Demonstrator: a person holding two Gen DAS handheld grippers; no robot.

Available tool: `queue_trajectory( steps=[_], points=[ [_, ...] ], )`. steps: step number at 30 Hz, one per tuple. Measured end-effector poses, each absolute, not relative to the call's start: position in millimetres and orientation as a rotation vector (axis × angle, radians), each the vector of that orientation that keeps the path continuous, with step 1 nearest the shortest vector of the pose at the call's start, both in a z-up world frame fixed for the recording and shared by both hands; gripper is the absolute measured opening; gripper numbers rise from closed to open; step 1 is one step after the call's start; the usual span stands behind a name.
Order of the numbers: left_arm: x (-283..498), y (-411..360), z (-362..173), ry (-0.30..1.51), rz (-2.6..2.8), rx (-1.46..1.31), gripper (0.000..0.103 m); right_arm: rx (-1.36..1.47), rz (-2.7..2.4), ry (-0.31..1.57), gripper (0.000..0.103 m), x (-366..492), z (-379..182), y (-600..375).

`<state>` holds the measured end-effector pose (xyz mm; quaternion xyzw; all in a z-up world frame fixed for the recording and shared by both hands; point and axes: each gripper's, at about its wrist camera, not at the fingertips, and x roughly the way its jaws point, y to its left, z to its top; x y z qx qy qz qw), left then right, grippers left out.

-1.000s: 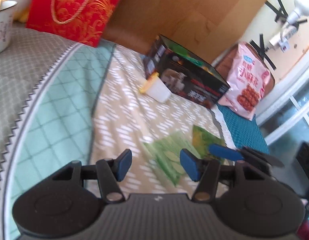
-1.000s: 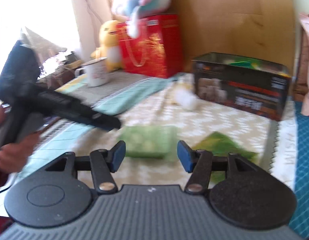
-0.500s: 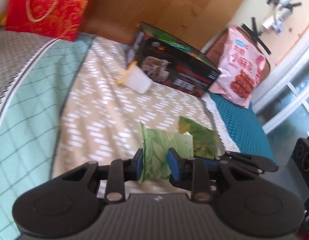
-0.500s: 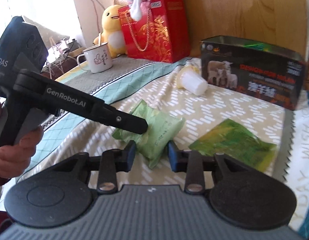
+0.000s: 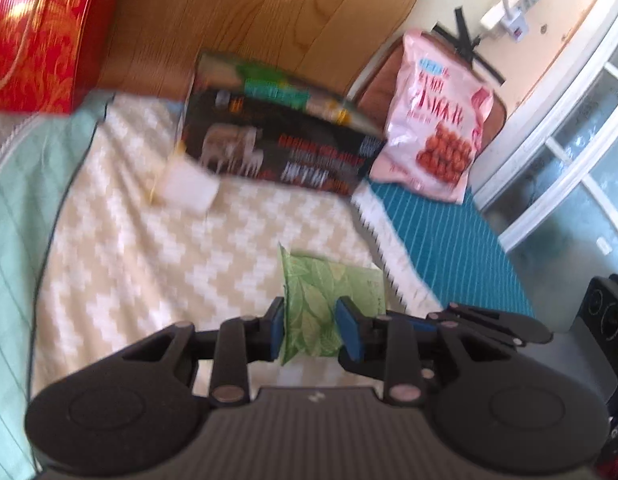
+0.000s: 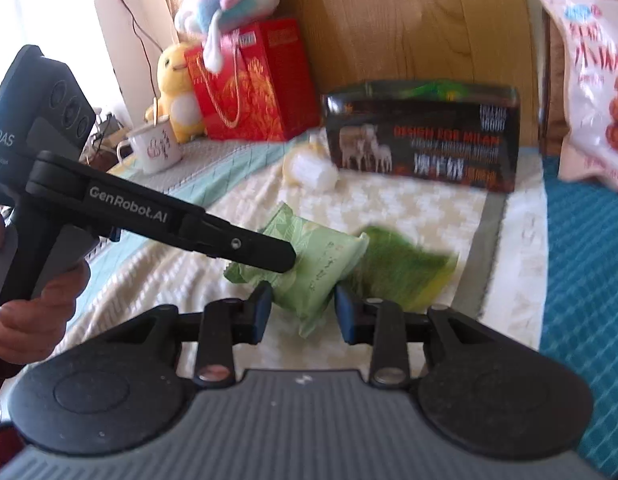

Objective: Organize snacks
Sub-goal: 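Carry the pale green packet into the black box and release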

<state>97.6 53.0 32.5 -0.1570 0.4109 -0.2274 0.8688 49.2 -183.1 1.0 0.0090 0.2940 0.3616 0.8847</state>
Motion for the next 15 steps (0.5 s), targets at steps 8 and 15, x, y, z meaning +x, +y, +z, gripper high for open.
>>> queue_trajectory(
  steps=[8, 15],
  points=[
    [133, 52, 68, 0.777, -0.459, -0.286, 0.028, 0.046, 0.735, 0.52, 0.037, 82, 27, -179],
    [195, 37, 92, 0.733, -0.479, -0.308, 0.029, 0.032, 0.671, 0.425, 0.037, 124, 47, -186]
  ],
)
